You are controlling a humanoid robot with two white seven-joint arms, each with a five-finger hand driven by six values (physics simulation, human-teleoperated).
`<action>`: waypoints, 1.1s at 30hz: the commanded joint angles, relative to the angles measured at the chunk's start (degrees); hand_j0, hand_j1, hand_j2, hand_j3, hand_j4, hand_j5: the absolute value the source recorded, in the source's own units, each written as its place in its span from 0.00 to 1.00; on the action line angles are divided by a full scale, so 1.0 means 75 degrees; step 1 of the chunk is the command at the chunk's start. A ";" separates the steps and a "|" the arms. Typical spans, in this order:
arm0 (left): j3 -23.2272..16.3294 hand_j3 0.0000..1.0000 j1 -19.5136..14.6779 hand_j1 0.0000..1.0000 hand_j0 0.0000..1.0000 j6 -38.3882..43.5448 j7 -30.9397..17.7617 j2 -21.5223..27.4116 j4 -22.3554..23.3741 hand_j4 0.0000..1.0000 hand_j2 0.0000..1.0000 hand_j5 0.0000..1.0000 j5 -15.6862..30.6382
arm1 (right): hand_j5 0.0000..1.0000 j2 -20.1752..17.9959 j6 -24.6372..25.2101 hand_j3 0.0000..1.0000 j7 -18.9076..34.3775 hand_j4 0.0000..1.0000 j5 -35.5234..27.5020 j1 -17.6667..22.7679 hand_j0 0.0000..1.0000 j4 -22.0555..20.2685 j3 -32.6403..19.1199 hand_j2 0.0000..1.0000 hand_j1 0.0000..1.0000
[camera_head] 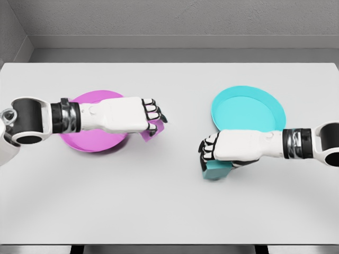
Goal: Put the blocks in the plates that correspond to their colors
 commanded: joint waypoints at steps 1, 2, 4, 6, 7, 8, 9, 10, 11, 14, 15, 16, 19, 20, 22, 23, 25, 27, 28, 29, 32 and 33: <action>0.0323 0.49 0.0012 0.49 0.49 0.0014 0.0034 0.0408 0.0017 0.49 0.49 0.49 0.0041 | 0.50 -0.0004 0.0021 0.50 -0.0004 0.50 -0.0069 -0.0035 0.50 -0.0002 -0.0025 0.50 0.50; 0.0406 0.49 0.0023 0.49 0.49 0.0014 0.0034 0.0514 0.0041 0.49 0.49 0.49 0.0041 | 0.50 -0.0004 0.0021 0.50 -0.0004 0.50 -0.0069 -0.0047 0.50 -0.0002 -0.0048 0.50 0.50; 0.0465 0.49 0.0059 0.49 0.49 0.0014 0.0034 0.0795 0.0087 0.49 0.49 0.49 0.0053 | 0.50 -0.0004 0.0021 0.50 -0.0004 0.50 -0.0080 -0.0070 0.50 0.0009 -0.0154 0.50 0.50; 0.0512 0.49 0.0105 0.49 0.49 0.0014 0.0034 0.1029 0.0123 0.49 0.49 0.49 0.0053 | 0.50 -0.0004 0.0021 0.50 -0.0004 0.50 -0.0080 -0.0094 0.50 0.0009 -0.0201 0.50 0.50; 0.0535 0.49 0.0129 0.49 0.49 0.0014 0.0034 0.1088 0.0240 0.49 0.49 0.49 0.0053 | 0.50 -0.0004 0.0021 0.50 -0.0004 0.50 -0.0080 -0.0117 0.50 0.0009 -0.0201 0.50 0.50; 0.0570 0.49 0.0129 0.49 0.49 0.0014 0.0034 0.1100 0.0404 0.49 0.49 0.49 0.0053 | 0.50 -0.0004 0.0021 0.50 -0.0004 0.50 -0.0080 -0.0199 0.50 0.0021 -0.0201 0.50 0.50; 0.0570 0.49 0.0129 0.49 0.49 0.0014 0.0034 0.1100 0.0579 0.49 0.49 0.49 0.0076 | 0.50 -0.0004 0.0021 0.50 -0.0004 0.50 -0.0080 -0.0234 0.50 0.0021 -0.0201 0.50 0.50; 0.0629 0.49 0.0141 0.49 0.49 0.0014 0.0034 0.1100 0.0732 0.49 0.49 0.49 0.0088 | 0.50 -0.0004 0.0021 0.50 -0.0004 0.50 -0.0080 -0.0258 0.50 0.0068 -0.0212 0.50 0.50; 0.0640 0.49 0.0176 0.49 0.49 0.0014 0.0034 0.1100 0.0744 0.49 0.49 0.49 0.0088 | 0.50 -0.0004 0.0021 0.50 -0.0004 0.50 -0.0080 -0.0270 0.50 0.0091 -0.0317 0.50 0.50; 0.0652 0.50 0.0258 0.50 0.50 0.0014 0.0034 0.1088 0.0802 0.50 0.50 0.50 0.0065 | 0.50 0.0008 0.0021 0.50 -0.0004 0.50 -0.0080 -0.0317 0.50 0.0103 -0.0423 0.50 0.50; 0.0641 0.51 0.0281 0.51 0.51 0.0014 0.0034 0.1088 0.0802 0.51 0.51 0.51 0.0065 | 0.50 0.0008 0.0021 0.50 -0.0004 0.50 -0.0080 -0.0352 0.50 0.0103 -0.0423 0.50 0.50; 0.0640 0.54 0.0293 0.54 0.54 0.0014 0.0022 0.1088 0.0826 0.54 0.54 0.54 0.0053 | 0.50 0.0008 0.0021 0.50 -0.0004 0.50 -0.0080 -0.0363 0.50 0.0103 -0.0435 0.50 0.50; 0.0605 0.73 0.0293 0.73 0.73 0.0014 0.0022 0.1065 0.0943 0.73 0.73 0.73 0.0018 | 0.50 0.0113 0.0021 0.50 -0.0004 0.50 -0.0080 -0.0434 0.50 0.0126 -0.0540 0.50 0.50; 0.0594 0.88 0.0305 0.88 0.88 0.0014 0.0022 0.1065 0.0955 0.88 0.88 0.88 0.0006 | 0.50 0.0113 0.0021 0.50 -0.0004 0.50 -0.0080 -0.0504 0.50 0.0138 -0.0540 0.50 0.50; 0.0594 1.00 0.0305 1.00 1.00 0.0014 0.0010 0.1065 0.0955 1.00 1.00 1.00 -0.0018 | 0.50 0.0125 0.0021 0.50 -0.0004 0.50 -0.0080 -0.0586 0.50 0.0267 -0.0540 0.50 0.50; 0.0582 1.00 0.0305 1.00 1.00 0.0014 0.0010 0.1065 0.0978 1.00 1.00 1.00 -0.0018 | 0.50 0.0125 0.0021 0.50 -0.0004 0.50 -0.0080 -0.0609 0.50 0.0466 -0.0576 0.50 0.50; 0.0594 1.00 0.0305 1.00 1.00 0.0014 0.0010 0.1065 0.0978 1.00 1.00 1.00 -0.0018 | 0.50 0.0230 0.0021 0.50 -0.0004 0.50 -0.0080 -0.0680 0.50 0.0911 -0.0576 0.50 0.50; 0.0594 1.00 0.0305 1.00 1.00 0.0014 0.0010 0.1053 0.0978 1.00 1.00 1.00 -0.0018 | 0.50 0.0254 0.0021 0.50 -0.0004 0.50 -0.0080 -0.0762 0.50 0.1298 -0.0576 0.50 0.50; 0.0594 1.00 0.0305 1.00 1.00 0.0014 0.0010 0.1053 0.0978 1.00 1.00 1.00 -0.0018 | 0.50 0.0265 0.0021 0.50 -0.0004 0.50 -0.0080 -0.0832 0.50 0.1439 -0.0576 0.50 0.50; 0.0594 1.00 0.0305 1.00 1.00 0.0014 0.0010 0.1053 0.0978 1.00 1.00 1.00 -0.0018 | 0.50 0.0277 0.0021 0.50 -0.0004 0.50 -0.0080 -0.0879 0.50 0.1614 -0.0587 0.50 0.50; 0.0664 1.00 0.0293 1.00 1.00 0.0014 0.0034 0.1111 0.0978 1.00 1.00 1.00 0.0193 | 0.50 0.0441 0.0021 0.50 -0.0004 0.50 -0.0080 -0.1148 0.50 0.2411 -0.0599 0.50 0.50; 0.0687 1.00 0.0293 1.00 1.00 0.0014 0.0022 0.1147 0.0978 1.00 1.00 1.00 0.0556 | 0.50 0.0465 0.0021 0.50 -0.0004 0.50 -0.0069 -0.1160 0.50 0.2728 -0.0786 0.50 0.50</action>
